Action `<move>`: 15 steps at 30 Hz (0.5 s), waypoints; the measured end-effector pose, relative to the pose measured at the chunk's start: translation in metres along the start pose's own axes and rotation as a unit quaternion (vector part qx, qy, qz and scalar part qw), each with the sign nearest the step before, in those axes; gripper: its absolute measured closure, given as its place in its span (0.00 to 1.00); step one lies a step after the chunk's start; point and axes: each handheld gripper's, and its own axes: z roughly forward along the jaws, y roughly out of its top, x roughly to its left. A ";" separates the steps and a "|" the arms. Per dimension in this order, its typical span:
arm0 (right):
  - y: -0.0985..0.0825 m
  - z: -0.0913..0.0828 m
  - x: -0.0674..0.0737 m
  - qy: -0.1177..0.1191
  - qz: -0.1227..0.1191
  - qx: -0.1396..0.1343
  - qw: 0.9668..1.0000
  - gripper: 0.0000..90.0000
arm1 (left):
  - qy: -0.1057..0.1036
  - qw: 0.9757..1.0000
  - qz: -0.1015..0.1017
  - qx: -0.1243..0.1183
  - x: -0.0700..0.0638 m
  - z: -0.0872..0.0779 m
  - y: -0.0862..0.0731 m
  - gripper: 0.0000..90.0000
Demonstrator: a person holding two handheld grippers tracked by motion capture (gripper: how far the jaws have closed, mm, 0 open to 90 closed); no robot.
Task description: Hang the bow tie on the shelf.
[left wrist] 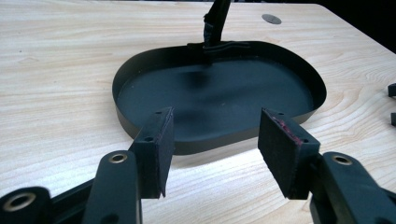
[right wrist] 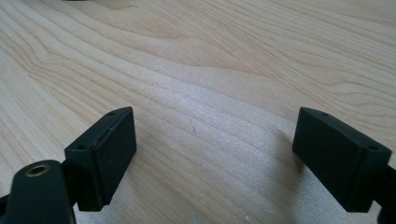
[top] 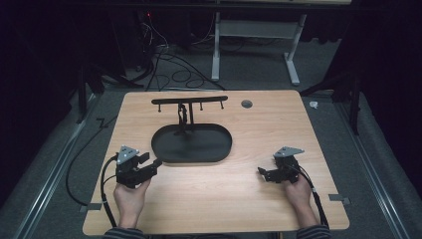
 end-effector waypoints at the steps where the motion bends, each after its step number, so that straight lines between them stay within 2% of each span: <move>1: 0.000 0.000 0.000 0.000 -0.001 0.000 1.000 0.16 | 0.000 1.000 0.000 0.000 0.000 0.000 0.000 0.51; 15: 0.000 0.000 0.000 0.000 0.000 0.000 1.000 0.16 | 0.004 1.000 -0.008 0.009 0.002 0.002 -0.011 0.51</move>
